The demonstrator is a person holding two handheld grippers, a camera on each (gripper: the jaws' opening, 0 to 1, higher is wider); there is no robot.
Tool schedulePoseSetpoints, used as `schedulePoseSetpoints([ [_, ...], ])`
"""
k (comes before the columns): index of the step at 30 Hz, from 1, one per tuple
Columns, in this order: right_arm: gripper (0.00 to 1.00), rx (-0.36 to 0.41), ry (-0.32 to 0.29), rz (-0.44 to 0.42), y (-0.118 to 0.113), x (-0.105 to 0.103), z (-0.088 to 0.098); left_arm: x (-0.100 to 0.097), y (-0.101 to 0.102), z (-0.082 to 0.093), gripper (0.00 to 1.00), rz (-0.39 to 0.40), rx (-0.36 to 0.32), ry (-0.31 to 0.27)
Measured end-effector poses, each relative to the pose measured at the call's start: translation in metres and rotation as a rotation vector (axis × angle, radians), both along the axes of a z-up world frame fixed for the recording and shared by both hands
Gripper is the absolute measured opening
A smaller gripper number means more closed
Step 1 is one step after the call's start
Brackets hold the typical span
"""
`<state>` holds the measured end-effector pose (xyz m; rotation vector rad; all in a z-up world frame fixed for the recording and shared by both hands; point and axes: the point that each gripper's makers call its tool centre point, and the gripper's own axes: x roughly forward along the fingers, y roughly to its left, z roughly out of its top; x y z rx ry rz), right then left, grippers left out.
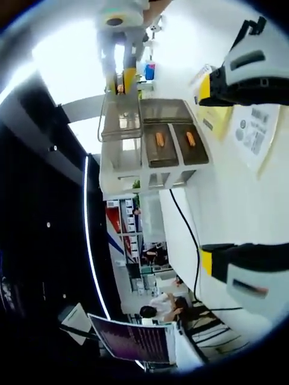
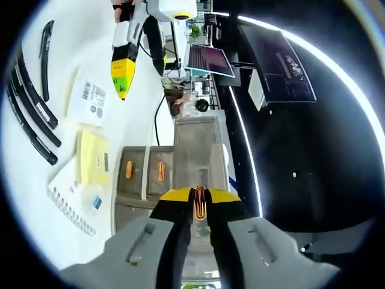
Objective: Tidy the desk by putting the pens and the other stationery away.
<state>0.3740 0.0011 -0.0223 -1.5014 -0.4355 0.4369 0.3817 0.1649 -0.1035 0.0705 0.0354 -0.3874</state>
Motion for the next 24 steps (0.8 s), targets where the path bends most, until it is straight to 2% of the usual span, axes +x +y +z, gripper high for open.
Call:
schedulePoseSetpoints([
  [5,0.11,0.028,0.014,0.017,0.000,-0.002,0.000,0.000,0.001,-0.002,0.95,0.003,0.002,0.012],
  [8,0.05,0.014,0.025,0.068,0.008,-0.011,0.000,-0.001,-0.001,0.001,0.95,-0.002,0.002,-0.001],
  [9,0.05,0.035,0.026,0.062,0.007,-0.012,0.003,-0.001,-0.001,0.001,0.94,-0.002,0.009,-0.004],
  [10,0.05,0.082,0.085,0.088,0.010,-0.015,-0.003,-0.001,-0.001,0.001,0.93,-0.003,0.014,-0.005],
  [11,0.05,0.101,0.114,0.104,0.011,-0.017,-0.006,-0.001,-0.002,0.001,0.93,-0.006,0.017,-0.007],
  [15,0.07,0.155,0.104,0.108,0.000,-0.027,-0.013,-0.003,-0.006,0.002,0.93,-0.019,0.025,-0.017],
  [18,0.08,0.255,0.145,0.073,-0.015,-0.025,-0.022,-0.002,-0.009,0.000,0.92,-0.021,0.036,-0.021],
  [21,0.10,0.369,0.216,0.068,-0.029,-0.026,-0.031,-0.003,-0.013,-0.003,0.92,-0.032,0.052,-0.011],
  [24,0.11,0.495,0.261,0.045,-0.047,-0.025,-0.035,-0.006,-0.020,0.002,0.88,-0.047,0.034,-0.041],
])
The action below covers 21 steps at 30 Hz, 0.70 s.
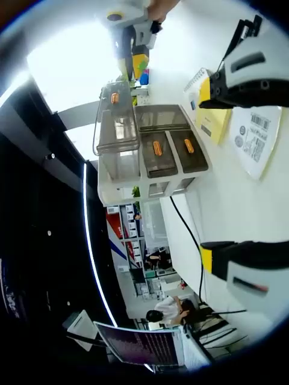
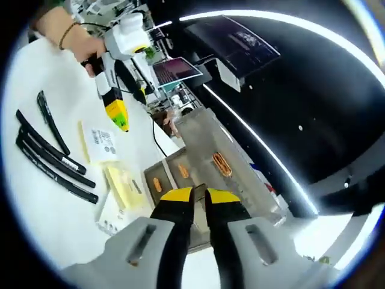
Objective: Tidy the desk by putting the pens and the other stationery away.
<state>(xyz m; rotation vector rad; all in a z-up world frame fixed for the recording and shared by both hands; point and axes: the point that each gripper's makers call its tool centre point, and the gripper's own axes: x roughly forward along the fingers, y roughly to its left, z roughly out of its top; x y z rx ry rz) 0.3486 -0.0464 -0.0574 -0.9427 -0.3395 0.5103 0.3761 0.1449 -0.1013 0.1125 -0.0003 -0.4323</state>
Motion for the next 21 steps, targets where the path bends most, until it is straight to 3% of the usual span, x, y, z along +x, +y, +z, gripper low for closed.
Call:
schedulePoseSetpoints([
  [3,0.12,0.147,0.044,-0.022,-0.016,-0.006,-0.001,-0.003,-0.009,-0.003,0.89,-0.031,0.006,0.012],
  [4,0.12,0.207,0.022,0.020,-0.017,-0.017,0.006,-0.004,-0.011,-0.003,0.87,-0.033,0.016,0.009],
  [6,0.12,0.195,-0.053,0.045,-0.020,-0.027,0.017,-0.007,-0.017,-0.003,0.74,-0.049,0.091,-0.026],
  [7,0.12,0.188,-0.058,0.022,-0.025,-0.027,0.016,-0.006,-0.018,-0.005,0.72,-0.034,0.129,-0.035],
  [10,0.12,0.218,-0.009,-0.027,-0.039,-0.021,0.004,-0.009,-0.025,-0.011,0.82,-0.036,0.183,-0.030],
  [13,0.12,0.249,-0.004,-0.002,-0.041,-0.022,0.008,-0.013,-0.037,-0.014,0.77,-0.065,0.232,-0.047],
  [16,0.12,0.251,-0.004,-0.038,-0.045,-0.019,0.008,-0.015,-0.044,-0.019,0.80,-0.062,0.312,-0.065],
  [21,0.12,0.256,0.003,-0.058,-0.048,-0.018,0.007,-0.025,-0.067,-0.027,0.64,-0.123,0.391,-0.085],
])
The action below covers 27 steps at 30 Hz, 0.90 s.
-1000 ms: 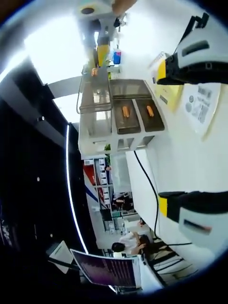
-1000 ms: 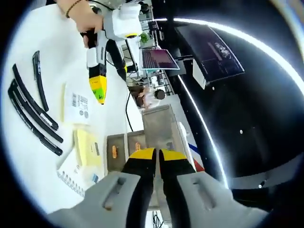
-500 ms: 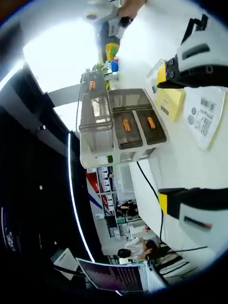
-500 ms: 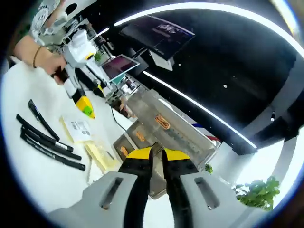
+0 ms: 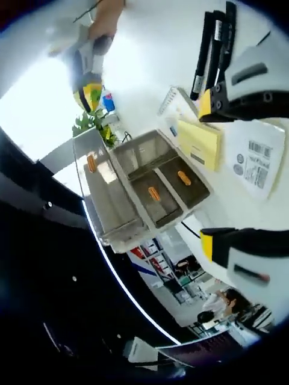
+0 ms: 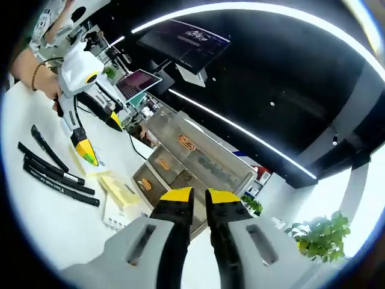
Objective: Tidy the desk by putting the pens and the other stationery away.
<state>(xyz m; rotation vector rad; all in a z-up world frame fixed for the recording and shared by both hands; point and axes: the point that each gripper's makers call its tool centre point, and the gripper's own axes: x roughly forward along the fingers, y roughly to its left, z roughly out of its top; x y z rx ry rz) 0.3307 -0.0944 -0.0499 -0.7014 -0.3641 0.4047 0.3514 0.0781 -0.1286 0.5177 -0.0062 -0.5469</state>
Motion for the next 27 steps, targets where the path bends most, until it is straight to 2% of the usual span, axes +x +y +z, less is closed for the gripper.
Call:
schedulePoseSetpoints([
  [4,0.12,-0.007,0.031,-0.023,-0.005,0.005,-0.006,0.001,-0.003,-0.007,0.63,0.017,0.131,-0.052],
  [8,0.12,0.029,0.014,-0.024,-0.009,0.004,-0.001,0.000,-0.013,-0.011,0.52,0.001,0.156,-0.041],
  [13,0.12,0.040,0.041,-0.033,-0.011,0.007,-0.005,0.002,-0.020,-0.026,0.52,-0.007,0.238,-0.019],
  [16,0.12,0.044,0.052,-0.038,-0.011,0.008,-0.006,0.001,-0.030,-0.024,0.50,-0.033,0.267,-0.039],
  [17,0.12,0.065,0.036,-0.036,-0.011,0.006,-0.002,0.000,-0.036,-0.023,0.46,-0.066,0.278,-0.035],
  [18,0.12,0.084,-0.008,-0.027,-0.011,0.002,0.008,0.002,-0.038,-0.023,0.45,-0.057,0.293,-0.031],
  [19,0.12,0.081,-0.027,-0.034,-0.013,0.001,0.011,0.004,-0.037,-0.023,0.45,-0.047,0.318,-0.034],
  [21,0.12,0.066,-0.035,-0.059,-0.017,0.002,0.011,0.007,-0.037,-0.024,0.46,-0.047,0.400,-0.060],
  [22,0.12,0.065,-0.029,-0.064,-0.018,0.003,0.010,0.008,-0.038,-0.025,0.46,-0.049,0.421,-0.061],
  [24,0.12,0.084,-0.002,-0.063,-0.021,0.006,0.007,0.008,-0.038,-0.028,0.45,-0.058,0.429,-0.028],
  [27,0.12,0.097,0.003,-0.067,-0.023,0.006,0.007,0.011,-0.038,-0.031,0.44,-0.065,0.456,-0.004],
])
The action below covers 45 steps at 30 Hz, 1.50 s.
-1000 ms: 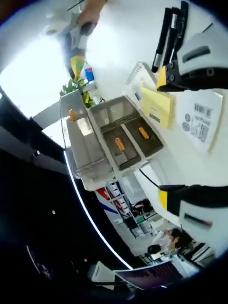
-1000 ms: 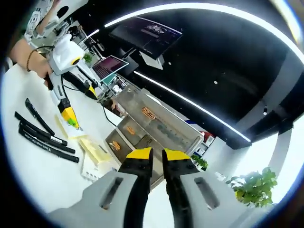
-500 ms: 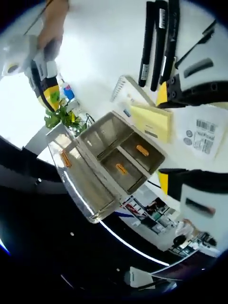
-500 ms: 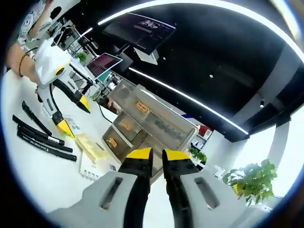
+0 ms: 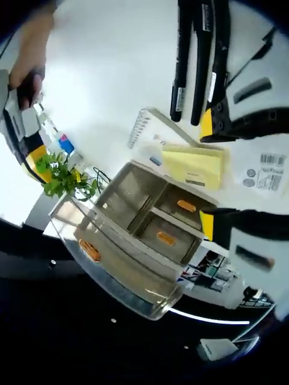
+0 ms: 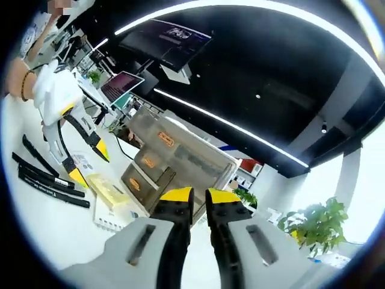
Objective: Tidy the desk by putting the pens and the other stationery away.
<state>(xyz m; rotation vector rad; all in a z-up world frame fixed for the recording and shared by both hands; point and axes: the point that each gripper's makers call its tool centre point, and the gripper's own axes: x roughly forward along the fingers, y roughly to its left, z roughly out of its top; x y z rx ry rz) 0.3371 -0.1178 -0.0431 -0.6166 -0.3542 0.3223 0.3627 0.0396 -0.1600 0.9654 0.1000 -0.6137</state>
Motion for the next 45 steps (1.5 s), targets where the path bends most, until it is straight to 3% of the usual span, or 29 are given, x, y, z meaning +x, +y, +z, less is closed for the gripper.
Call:
schedulePoseSetpoints([
  [7,0.12,-0.005,-0.002,-0.012,-0.001,-0.001,0.000,0.008,-0.008,-0.004,0.41,-0.009,0.110,-0.019],
  [20,0.12,-0.007,-0.005,-0.015,-0.002,-0.001,0.000,0.013,-0.012,-0.012,0.30,-0.022,0.123,0.018],
  [27,0.12,-0.009,-0.017,-0.018,-0.003,-0.002,0.003,0.024,0.000,-0.004,0.30,0.030,0.200,-0.066],
  [33,0.12,-0.008,-0.021,-0.015,-0.003,-0.002,0.005,0.037,0.002,-0.004,0.30,0.040,0.201,-0.058],
  [40,0.12,-0.007,-0.033,-0.028,-0.007,-0.002,0.008,0.050,-0.005,0.000,0.30,0.021,0.270,-0.119],
  [45,0.12,-0.005,-0.029,-0.024,-0.006,-0.002,0.007,0.059,-0.009,-0.004,0.29,0.012,0.275,-0.110],
])
